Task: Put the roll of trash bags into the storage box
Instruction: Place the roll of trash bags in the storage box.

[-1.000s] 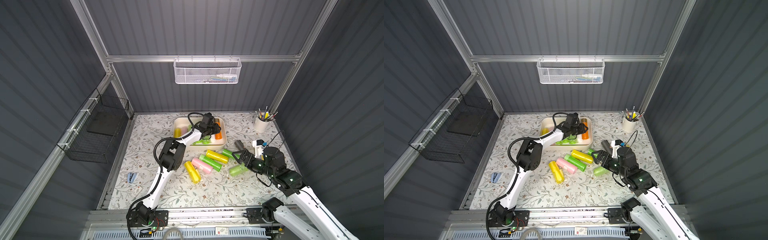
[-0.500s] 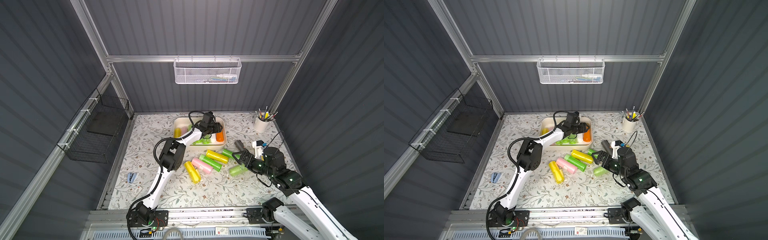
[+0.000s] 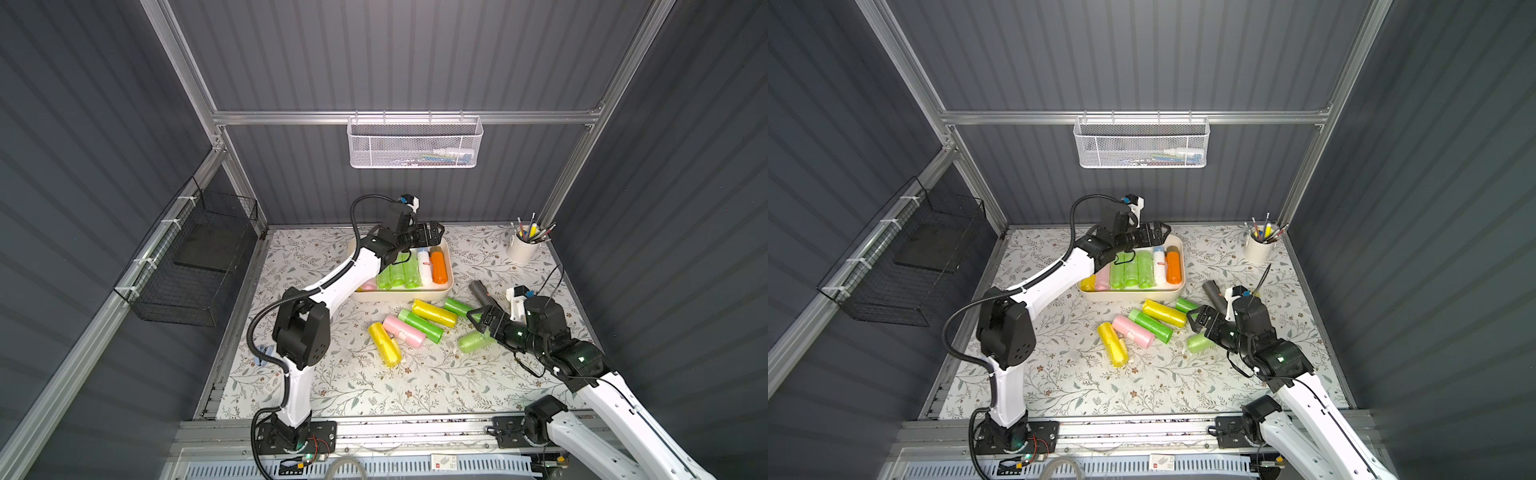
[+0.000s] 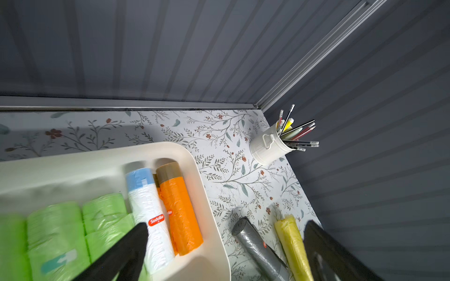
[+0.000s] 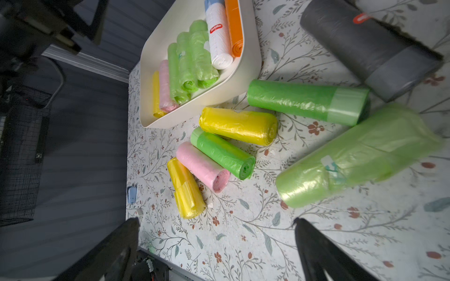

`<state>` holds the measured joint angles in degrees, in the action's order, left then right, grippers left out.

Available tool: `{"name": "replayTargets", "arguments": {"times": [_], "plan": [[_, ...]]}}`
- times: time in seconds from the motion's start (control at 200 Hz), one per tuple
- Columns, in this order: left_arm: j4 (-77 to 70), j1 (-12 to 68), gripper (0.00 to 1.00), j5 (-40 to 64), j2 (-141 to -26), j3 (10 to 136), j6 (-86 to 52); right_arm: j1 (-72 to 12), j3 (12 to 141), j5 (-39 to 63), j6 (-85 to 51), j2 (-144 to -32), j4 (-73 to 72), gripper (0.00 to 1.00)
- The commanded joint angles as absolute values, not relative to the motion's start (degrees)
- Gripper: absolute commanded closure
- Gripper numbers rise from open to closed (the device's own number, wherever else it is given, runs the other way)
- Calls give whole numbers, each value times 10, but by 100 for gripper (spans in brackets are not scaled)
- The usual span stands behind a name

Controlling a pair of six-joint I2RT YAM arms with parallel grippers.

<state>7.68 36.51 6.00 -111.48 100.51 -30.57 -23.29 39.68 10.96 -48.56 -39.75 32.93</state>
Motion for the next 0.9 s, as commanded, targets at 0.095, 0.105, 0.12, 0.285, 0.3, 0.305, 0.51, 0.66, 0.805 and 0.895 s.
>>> {"name": "replayTargets", "arguments": {"times": [0.095,0.105,0.12,0.285,0.3,0.305,0.51,0.66,0.805,0.895], "plan": [[100,367,0,0,-987,896,-288,-231,437,80,-434,-423,381,1],[101,367,0,-2,-980,892,-287,-231,440,80,-432,-426,383,1],[102,367,0,-5,-969,882,-287,-231,443,81,-428,-430,387,1],[109,366,0,-62,-838,748,-283,-232,479,84,-397,-466,406,1],[115,366,0,-67,-827,741,-283,-232,483,82,-395,-468,410,1],[116,366,0,-69,-824,738,-283,-232,485,81,-395,-469,411,1],[202,367,0,-91,-693,641,-285,-243,528,51,-351,-507,442,1],[283,366,0,-106,-592,581,-302,-279,551,14,-329,-533,459,1],[347,366,0,-108,-509,523,-317,-324,555,-17,-343,-570,444,1],[360,367,0,-96,-466,480,-333,-353,557,-27,-357,-599,421,1]]}}
